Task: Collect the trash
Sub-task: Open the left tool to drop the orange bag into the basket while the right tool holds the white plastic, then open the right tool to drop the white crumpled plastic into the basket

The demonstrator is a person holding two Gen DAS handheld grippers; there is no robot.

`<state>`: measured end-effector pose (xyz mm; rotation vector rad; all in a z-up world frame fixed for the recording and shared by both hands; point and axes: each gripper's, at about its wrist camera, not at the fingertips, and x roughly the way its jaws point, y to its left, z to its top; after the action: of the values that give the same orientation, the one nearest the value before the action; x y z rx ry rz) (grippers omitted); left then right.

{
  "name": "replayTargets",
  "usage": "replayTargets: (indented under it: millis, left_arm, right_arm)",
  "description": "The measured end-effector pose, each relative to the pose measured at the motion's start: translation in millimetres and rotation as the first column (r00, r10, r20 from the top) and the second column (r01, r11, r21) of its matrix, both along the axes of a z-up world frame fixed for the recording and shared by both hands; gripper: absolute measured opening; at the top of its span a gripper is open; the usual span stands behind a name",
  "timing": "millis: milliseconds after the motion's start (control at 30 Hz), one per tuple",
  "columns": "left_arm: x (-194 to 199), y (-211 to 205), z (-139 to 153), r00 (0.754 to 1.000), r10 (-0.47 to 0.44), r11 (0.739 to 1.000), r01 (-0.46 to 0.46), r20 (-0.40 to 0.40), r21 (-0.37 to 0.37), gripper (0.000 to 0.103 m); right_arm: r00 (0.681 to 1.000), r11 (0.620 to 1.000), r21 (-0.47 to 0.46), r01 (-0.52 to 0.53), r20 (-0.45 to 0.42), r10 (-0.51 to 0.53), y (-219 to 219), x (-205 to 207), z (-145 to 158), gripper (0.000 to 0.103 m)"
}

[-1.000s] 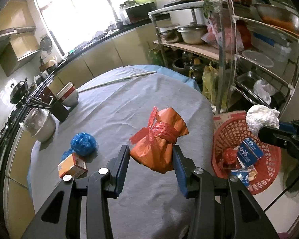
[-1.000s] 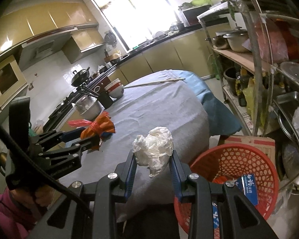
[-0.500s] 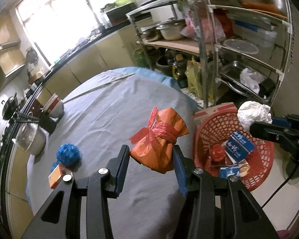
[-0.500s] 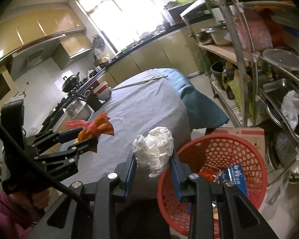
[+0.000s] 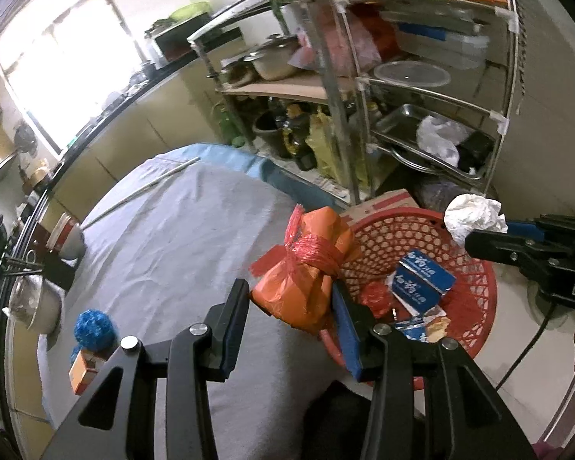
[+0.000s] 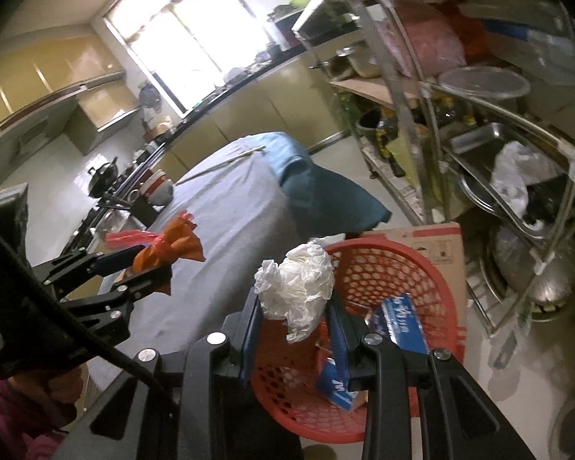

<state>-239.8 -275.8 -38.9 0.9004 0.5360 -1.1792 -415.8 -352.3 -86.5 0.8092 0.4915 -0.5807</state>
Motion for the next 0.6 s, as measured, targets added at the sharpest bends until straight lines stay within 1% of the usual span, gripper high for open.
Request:
replayTargets:
  millis: [267, 400, 533, 567, 600]
  left_arm:
    - [-20, -13, -10, 0.996, -0.073, 0.997, 0.075, -0.059, 0.03, 0.045]
    - [-25, -17, -15, 0.989, -0.103, 0.993, 0.109, -0.11, 0.042, 0.046]
    - [-26, -20, -19, 0.979, -0.133, 0.988, 0.143, -0.155, 0.057, 0.051]
    - [-27, -19, -19, 0.977, -0.14, 0.987, 0.151, -0.161, 0.057, 0.052]
    - [-27, -18, -19, 0.975, -0.147, 0.986, 0.158, -0.168, 0.058, 0.057]
  right_arm:
    - [0.998, 0.998, 0.029, 0.056, -0.031, -0.056, -12, -18, -13, 0.037]
    - [0.996, 0.996, 0.052, 0.076, -0.04, -0.074, -16, -22, -19, 0.037]
    - [0.996, 0.993, 0.091, 0.08, -0.038, -0.077, -19, -22, -25, 0.038]
    - [0.996, 0.992, 0.102, 0.08, -0.036, -0.076, -20, -22, -26, 0.041]
    - [0.997, 0.99, 0.115, 0.079, -0.034, -0.076, -21, -22, -27, 0.046]
